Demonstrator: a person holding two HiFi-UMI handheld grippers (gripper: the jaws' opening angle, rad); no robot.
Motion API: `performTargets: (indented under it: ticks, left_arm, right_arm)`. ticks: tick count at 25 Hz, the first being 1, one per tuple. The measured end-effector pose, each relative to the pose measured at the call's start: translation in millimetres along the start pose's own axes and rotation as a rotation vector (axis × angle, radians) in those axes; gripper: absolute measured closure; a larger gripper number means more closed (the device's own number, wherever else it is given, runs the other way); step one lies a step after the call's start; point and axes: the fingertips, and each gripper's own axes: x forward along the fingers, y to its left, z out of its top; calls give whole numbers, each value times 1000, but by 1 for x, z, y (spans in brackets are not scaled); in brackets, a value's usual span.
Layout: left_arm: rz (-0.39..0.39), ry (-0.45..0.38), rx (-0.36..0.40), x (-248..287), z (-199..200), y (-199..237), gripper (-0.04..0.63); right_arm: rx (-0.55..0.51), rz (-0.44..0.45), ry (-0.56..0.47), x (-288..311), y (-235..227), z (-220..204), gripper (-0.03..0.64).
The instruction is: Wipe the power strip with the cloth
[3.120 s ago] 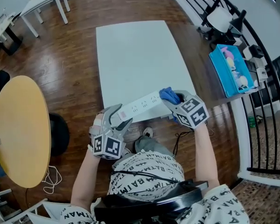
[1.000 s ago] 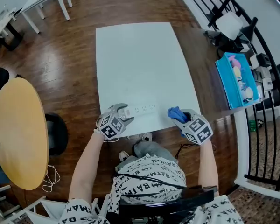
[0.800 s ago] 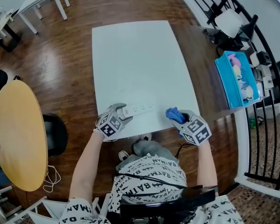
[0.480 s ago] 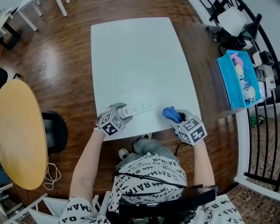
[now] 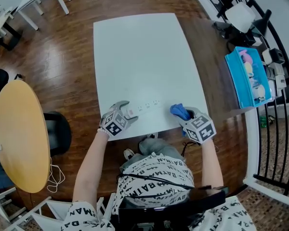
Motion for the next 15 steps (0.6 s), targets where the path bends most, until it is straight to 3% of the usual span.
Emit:
performTargets:
  ticks: [4,10,12,15]
  left_arm:
    - [35,-118,-126,-22,14,8,229]
    - [162,-304,-316,-77,21,29,241]
    - [224,-380,-415,-105,25,36,289]
    - [352,-451,-564,-148,18,45,493]
  right_arm:
    - [24,-16,-17,-4,-6,-1,482]
    - [54,-42,-58,-6,2,5,482]
    - [94,-79,-94,-8,3,10,480]
    - [167,-116,-159,-10,9,16,480]
